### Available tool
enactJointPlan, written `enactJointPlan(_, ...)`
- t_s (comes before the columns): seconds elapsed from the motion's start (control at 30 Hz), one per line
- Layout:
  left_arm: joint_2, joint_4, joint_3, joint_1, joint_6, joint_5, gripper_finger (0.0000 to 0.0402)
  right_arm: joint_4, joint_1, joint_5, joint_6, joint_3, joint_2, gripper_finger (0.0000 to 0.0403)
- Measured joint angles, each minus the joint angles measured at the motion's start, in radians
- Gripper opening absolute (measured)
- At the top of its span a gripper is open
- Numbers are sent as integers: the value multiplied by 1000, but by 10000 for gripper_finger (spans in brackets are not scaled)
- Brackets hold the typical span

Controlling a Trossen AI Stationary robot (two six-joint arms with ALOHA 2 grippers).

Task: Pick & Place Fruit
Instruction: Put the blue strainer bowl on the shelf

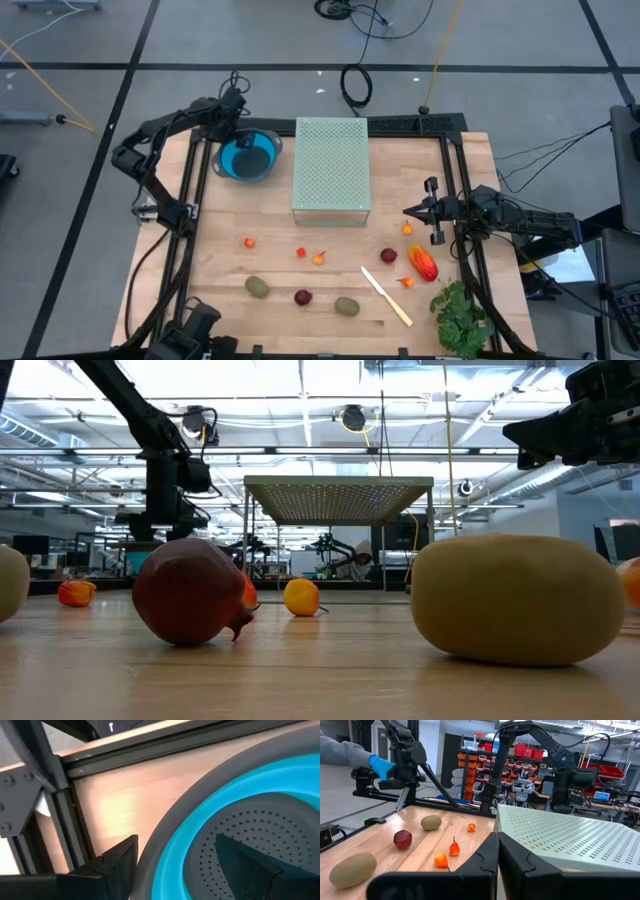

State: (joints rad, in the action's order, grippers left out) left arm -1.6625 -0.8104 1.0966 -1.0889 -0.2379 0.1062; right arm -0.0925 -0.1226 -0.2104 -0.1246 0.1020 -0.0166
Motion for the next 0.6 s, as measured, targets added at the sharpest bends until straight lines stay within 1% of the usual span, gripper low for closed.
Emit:
enactJointPlan(0.17, -35, 0, 0, 0, -1, -1, 267, 0, 0, 0, 0, 0, 0, 0)
enactJointPlan(0.4, -34, -2, 0, -4, -28, -9, 266, 0, 0, 0, 0, 0, 0, 0)
enactJointPlan(0.5, -34, -8, 0, -7, -34, -9, 248, 0, 0, 0, 0, 0, 0, 0)
enactJointPlan(0.6, -34, -9, 0, -8, -29, -8, 208, 0, 0, 0, 0, 0, 0, 0)
